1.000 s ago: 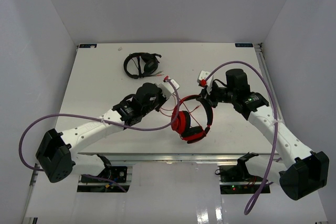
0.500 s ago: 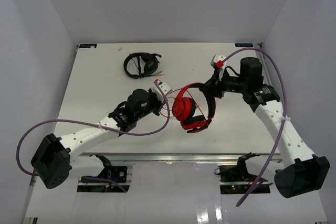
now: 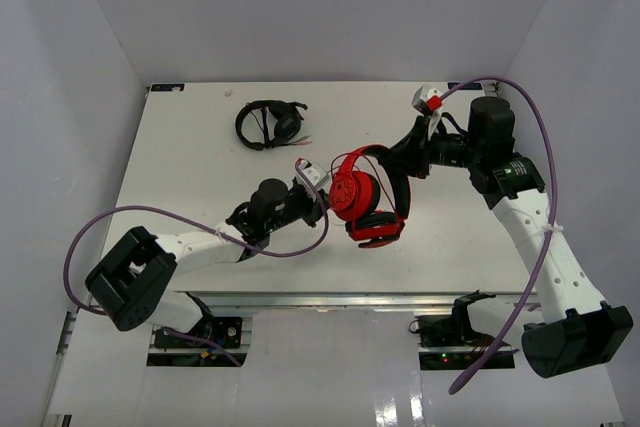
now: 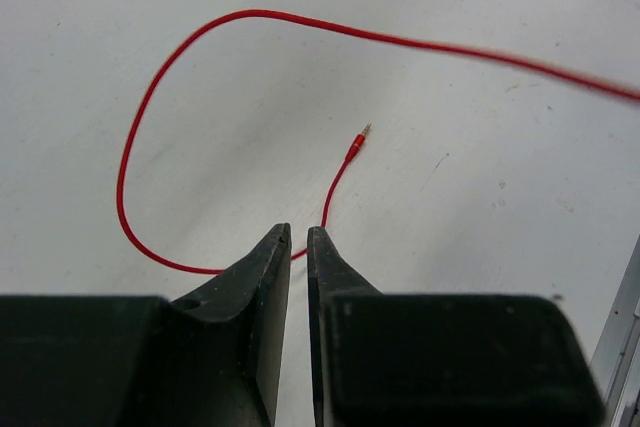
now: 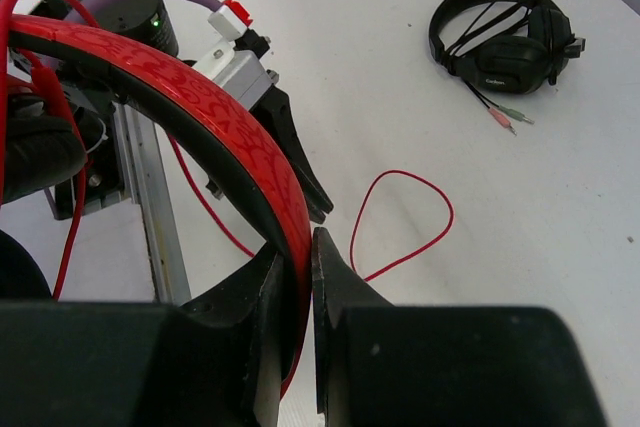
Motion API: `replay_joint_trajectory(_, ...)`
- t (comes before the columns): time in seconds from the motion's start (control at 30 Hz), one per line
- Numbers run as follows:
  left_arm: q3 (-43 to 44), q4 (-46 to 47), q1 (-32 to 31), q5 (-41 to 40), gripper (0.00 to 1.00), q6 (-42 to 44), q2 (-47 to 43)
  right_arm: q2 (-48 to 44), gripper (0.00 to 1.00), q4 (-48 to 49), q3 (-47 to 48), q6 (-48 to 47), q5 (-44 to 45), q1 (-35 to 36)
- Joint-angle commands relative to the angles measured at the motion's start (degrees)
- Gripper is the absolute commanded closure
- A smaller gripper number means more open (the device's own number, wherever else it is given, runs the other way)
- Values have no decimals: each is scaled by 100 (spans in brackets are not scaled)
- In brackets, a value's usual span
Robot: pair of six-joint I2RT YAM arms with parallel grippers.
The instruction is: Wrap the headphones
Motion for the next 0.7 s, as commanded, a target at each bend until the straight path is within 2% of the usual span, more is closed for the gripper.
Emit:
replay_joint_trajectory(0.0,-83,1409,46,323,76,-273,243,-145,92,310,490,498,-291,-46)
replay_joint_trajectory(0.1,-245,1921,46,376,74,-306,216,-171,92,285,542,556,-223,-52)
replay_joint_trajectory(0.23,-648,2187,54,292,66,-103,-117,-193,92,286,580,649,-151,-71)
replay_joint_trajectory(0.4,-1331,2036,55,335,50,197,-810,-146,92,289,595,713,-96,-96)
replay_joint_trajectory(0.5,-1599,1760,55,77,46,381,-1193,-123,92,295,625,750,-104,-108)
replay_joint_trajectory(0.6,-2051,1882,55,-115,39,426,-1556,-123,92,287,635,777,-125,-116)
replay_joint_trajectory(0.67,-2380,2241,55,134,20,875,-1755,-114,92,295,635,778,-201,-117)
